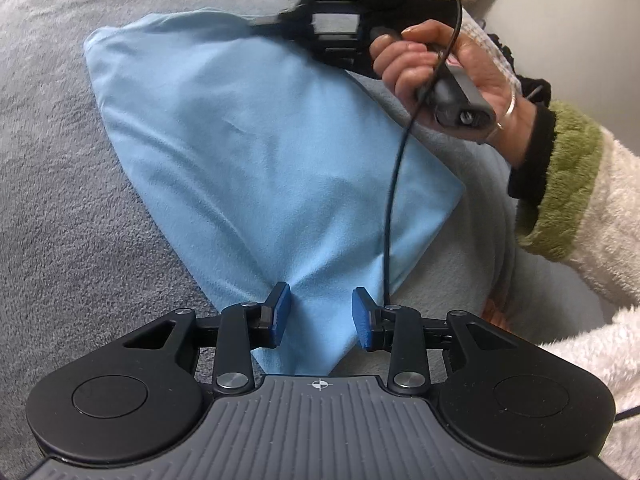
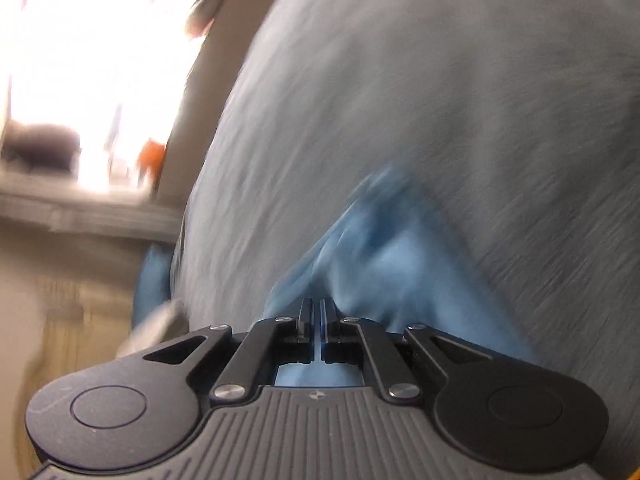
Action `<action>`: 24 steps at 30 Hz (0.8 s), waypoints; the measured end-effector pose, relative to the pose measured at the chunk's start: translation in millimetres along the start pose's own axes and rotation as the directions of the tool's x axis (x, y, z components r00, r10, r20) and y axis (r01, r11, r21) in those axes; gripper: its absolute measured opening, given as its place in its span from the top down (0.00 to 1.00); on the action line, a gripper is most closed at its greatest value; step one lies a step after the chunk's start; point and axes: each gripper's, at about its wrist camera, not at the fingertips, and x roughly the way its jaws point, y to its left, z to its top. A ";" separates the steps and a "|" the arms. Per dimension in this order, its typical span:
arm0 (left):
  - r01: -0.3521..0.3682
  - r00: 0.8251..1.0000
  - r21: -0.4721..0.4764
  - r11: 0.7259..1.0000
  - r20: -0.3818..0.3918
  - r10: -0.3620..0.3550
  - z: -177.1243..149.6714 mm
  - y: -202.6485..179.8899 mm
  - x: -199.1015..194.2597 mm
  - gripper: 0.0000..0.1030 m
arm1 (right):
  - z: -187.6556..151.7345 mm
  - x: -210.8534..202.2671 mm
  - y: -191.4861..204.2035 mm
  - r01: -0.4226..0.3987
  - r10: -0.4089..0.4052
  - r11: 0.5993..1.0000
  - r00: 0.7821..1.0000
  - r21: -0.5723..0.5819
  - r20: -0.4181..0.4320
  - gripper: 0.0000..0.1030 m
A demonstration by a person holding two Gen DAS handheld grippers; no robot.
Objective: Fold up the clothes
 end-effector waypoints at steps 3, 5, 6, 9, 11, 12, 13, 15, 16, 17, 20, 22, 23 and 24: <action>0.012 1.000 -0.017 1.000 -0.006 -0.012 0.4 2.8 -0.6 0.67 | 2.6 -8.2 1.3 -0.039 0.038 0.999 0.998 0.011 0.042 0.97; 0.018 1.000 -0.023 1.000 -0.011 -0.018 -0.3 4.0 -1.3 0.67 | -3.9 -9.7 15.8 -0.050 0.050 0.996 0.999 -0.072 0.007 0.96; 0.020 1.000 -0.023 1.000 -0.013 -0.020 -0.7 4.4 -1.6 0.67 | -9.0 -2.1 23.4 -0.039 0.034 0.993 0.999 -0.116 -0.041 0.96; 0.013 1.000 -0.015 1.000 -0.013 -0.013 -1.5 2.5 -1.4 0.67 | -20.8 21.8 41.7 -0.006 -0.022 0.974 0.992 -0.226 -0.122 0.96; 0.005 1.000 -0.003 1.000 -0.012 -0.005 -2.7 0.0 -1.6 0.67 | -27.3 37.9 52.3 0.015 -0.062 0.957 0.987 -0.291 -0.150 0.97; 0.001 1.000 0.002 1.000 -0.011 -0.001 -3.6 -1.4 -1.8 0.67 | -26.2 37.8 59.4 0.047 -0.087 0.937 0.991 -0.345 -0.099 0.97; -0.004 1.000 0.008 1.000 -0.010 0.004 -4.5 -2.7 -2.1 0.67 | -24.9 37.4 66.5 0.082 -0.108 0.914 0.993 -0.398 -0.044 0.97; -0.009 1.000 0.013 1.000 -0.017 0.009 -6.4 -5.3 -3.1 0.67 | -24.9 34.3 80.3 0.156 -0.141 0.875 0.988 -0.458 0.068 0.96; -0.007 1.000 0.017 1.000 -0.021 0.007 -11.9 -6.7 -7.3 0.67 | -28.4 26.5 86.6 0.151 -0.127 0.866 0.988 -0.477 0.082 0.96; -0.005 1.000 0.021 1.000 -0.025 0.005 -17.6 -8.1 -11.5 0.67 | -32.0 18.5 92.9 0.144 -0.112 0.857 0.989 -0.496 0.095 0.96; 0.000 0.999 0.030 1.000 -0.034 0.001 -29.2 -9.9 -17.9 0.67 | -59.7 0.1 115.6 0.024 -0.053 0.761 0.998 -0.649 -0.026 0.96; 0.002 0.999 0.035 0.999 -0.038 -0.001 -35.0 -10.3 -20.0 0.67 | -80.3 1.2 119.7 -0.075 -0.062 0.726 0.983 -0.684 -0.174 0.95; 0.003 0.999 0.037 0.999 -0.040 -0.002 -37.9 -10.5 -21.0 0.67 | -90.6 1.9 121.7 -0.126 -0.070 0.709 0.967 -0.694 -0.247 0.95; 0.004 0.999 0.040 0.999 -0.043 -0.003 -40.8 -10.7 -22.0 0.67 | -95.6 8.7 122.5 -0.132 -0.094 0.700 0.957 -0.702 -0.275 0.95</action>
